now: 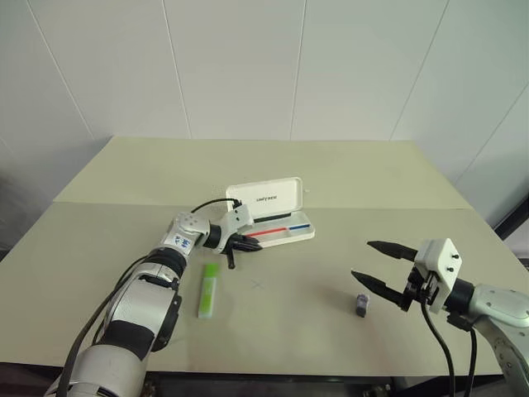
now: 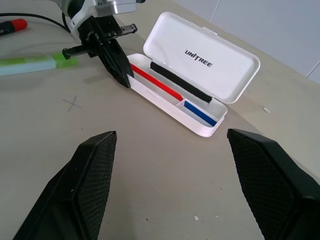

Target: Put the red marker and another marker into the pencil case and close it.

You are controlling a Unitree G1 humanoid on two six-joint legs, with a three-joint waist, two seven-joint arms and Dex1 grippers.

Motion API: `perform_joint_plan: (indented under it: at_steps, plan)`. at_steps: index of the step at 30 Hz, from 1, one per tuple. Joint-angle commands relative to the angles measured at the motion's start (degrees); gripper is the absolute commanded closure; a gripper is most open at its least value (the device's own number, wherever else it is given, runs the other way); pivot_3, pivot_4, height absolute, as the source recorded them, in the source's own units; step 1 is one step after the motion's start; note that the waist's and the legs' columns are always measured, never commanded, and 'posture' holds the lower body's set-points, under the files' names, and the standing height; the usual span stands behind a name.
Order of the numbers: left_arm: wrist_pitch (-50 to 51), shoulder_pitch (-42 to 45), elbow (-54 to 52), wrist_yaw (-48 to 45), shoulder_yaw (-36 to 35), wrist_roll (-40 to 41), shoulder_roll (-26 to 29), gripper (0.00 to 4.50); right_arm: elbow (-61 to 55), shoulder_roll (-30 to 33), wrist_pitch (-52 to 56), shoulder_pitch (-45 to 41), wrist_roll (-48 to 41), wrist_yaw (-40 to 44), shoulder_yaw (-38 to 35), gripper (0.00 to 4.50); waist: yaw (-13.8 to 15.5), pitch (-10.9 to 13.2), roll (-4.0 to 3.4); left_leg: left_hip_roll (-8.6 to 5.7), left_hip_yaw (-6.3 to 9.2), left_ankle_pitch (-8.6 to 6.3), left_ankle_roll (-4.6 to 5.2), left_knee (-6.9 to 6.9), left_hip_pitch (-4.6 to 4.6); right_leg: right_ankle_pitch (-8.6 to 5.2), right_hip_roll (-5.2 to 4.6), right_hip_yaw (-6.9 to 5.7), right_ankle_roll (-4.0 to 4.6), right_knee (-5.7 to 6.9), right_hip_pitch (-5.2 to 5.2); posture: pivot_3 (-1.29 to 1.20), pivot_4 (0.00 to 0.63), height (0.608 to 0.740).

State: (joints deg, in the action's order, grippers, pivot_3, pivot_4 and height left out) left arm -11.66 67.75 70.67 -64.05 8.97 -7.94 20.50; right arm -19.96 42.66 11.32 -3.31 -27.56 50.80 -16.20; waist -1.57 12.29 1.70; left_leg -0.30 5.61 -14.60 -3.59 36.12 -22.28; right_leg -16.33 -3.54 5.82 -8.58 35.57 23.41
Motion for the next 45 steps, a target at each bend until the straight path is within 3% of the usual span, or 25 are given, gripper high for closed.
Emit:
perform_joint_plan:
  at_steps: [1,11,18,31,42,45]
  plan:
    - [-2.9,-0.3,-3.6,-3.3,-1.1,1.4,1.8,4.47,-0.4,1.5,-0.3,0.6,-1.8,1.7,-3.0,0.00,-0.1,0.0,0.00,0.00,0.00,0.00,0.00,-0.01,0.00,0.00,0.00,0.00,0.00,0.00,0.00,0.00,0.150,0.740]
    - [-2.8,-10.0,-25.1,-12.5,-1.8,7.7,5.6,4.47,3.8,5.5,-1.1,5.5,-10.3,16.7,-9.4,0.00,0.0,0.0,0.00,0.01,0.00,0.00,0.00,0.01,-0.01,-0.01,-0.01,0.03,0.01,0.06,0.01,0.00,0.150,0.740]
    - [3.5,-18.1,-43.3,-13.9,-0.2,10.9,7.6,4.47,6.2,6.3,-1.3,3.5,-9.5,18.2,-9.7,0.00,-0.2,0.0,-0.01,0.04,-0.03,0.00,0.00,0.06,0.07,0.00,0.00,0.07,0.01,0.14,0.00,0.00,0.150,0.740]
    - [11.8,-30.5,-59.9,-10.1,3.1,10.6,9.6,4.47,3.7,5.1,-0.6,5.1,-8.4,15.6,-9.4,0.00,0.0,0.0,-0.01,0.05,-0.02,0.01,0.00,0.04,0.08,-0.02,0.00,0.07,0.03,0.11,-0.03,0.00,0.150,0.740]
    - [10.2,-32.3,-59.6,-6.9,6.6,8.6,9.0,4.47,4.0,5.2,-0.5,4.4,-7.9,14.5,-8.5,0.00,0.0,0.0,-0.01,0.04,-0.05,0.03,0.02,0.15,0.11,0.01,0.00,0.07,0.06,0.08,-0.10,0.00,0.150,0.740]
    - [12.6,-32.4,-60.1,-6.5,7.2,8.7,8.9,3.74,3.8,5.2,-0.7,4.4,-7.9,14.3,-8.4,0.00,0.0,0.0,-0.01,0.04,-0.05,0.02,0.02,0.13,0.11,0.01,0.00,0.07,0.06,0.08,-0.09,0.00,0.150,0.740]
